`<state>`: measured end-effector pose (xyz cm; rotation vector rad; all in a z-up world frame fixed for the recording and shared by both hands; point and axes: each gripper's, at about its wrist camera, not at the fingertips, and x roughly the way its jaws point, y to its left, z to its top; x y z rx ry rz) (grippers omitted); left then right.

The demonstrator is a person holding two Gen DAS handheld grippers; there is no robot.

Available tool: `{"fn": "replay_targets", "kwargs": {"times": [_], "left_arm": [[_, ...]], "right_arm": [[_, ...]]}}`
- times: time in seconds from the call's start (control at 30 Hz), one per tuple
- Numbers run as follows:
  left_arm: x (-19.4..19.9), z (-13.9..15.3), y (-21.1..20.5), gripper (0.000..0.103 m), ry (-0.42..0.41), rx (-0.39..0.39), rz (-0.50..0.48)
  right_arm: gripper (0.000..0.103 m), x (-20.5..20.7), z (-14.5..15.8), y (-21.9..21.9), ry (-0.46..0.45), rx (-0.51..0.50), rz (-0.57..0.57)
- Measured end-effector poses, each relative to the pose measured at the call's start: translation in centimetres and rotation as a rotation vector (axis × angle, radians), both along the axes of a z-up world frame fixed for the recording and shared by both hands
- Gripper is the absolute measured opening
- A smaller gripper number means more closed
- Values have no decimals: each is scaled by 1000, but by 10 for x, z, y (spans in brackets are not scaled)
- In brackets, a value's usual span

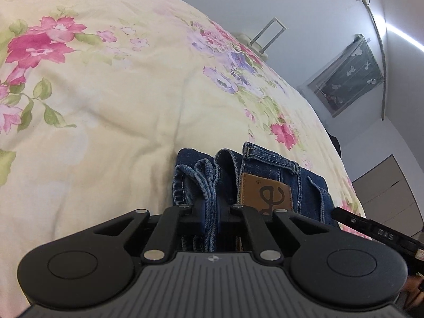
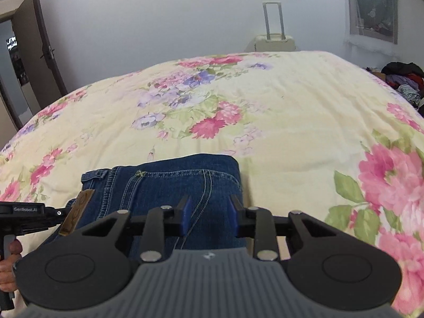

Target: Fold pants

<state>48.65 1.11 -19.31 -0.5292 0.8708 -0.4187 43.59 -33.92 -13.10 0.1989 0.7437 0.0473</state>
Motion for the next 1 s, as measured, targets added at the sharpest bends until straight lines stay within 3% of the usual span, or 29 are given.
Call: {"fn": "replay_targets", "kwargs": {"times": [0.13, 0.23, 0.4, 0.47, 0.6, 0.7, 0.77, 0.9, 1.0], "left_arm": [[-3, 10, 0, 11, -5, 14, 1], [-15, 33, 0, 12, -45, 65, 37], [-54, 75, -11, 12, -140, 99, -10], [-78, 83, -24, 12, -166, 157, -32], [-115, 76, -37, 12, -144, 248, -68], [-132, 66, -46, 9, -136, 303, -84], [-137, 59, -50, 6, -121, 347, -73], [-137, 37, -48, 3, -42, 406, -53], [-136, 23, -47, 4, -4, 396, -44]], "right_arm": [[28, 45, -30, 9, 112, -56, 18], [26, 45, -29, 5, 131, -48, 24], [24, -18, 4, -14, 37, 32, 7], [24, -58, 13, -24, 1, 54, -20], [24, -133, 9, -32, -5, 100, -73], [24, -165, -5, -36, 32, 136, -93], [20, -172, -14, -35, 49, 159, -98], [16, -177, -35, -21, 92, 102, -66], [16, -179, -50, -22, 116, 111, -62]]}}
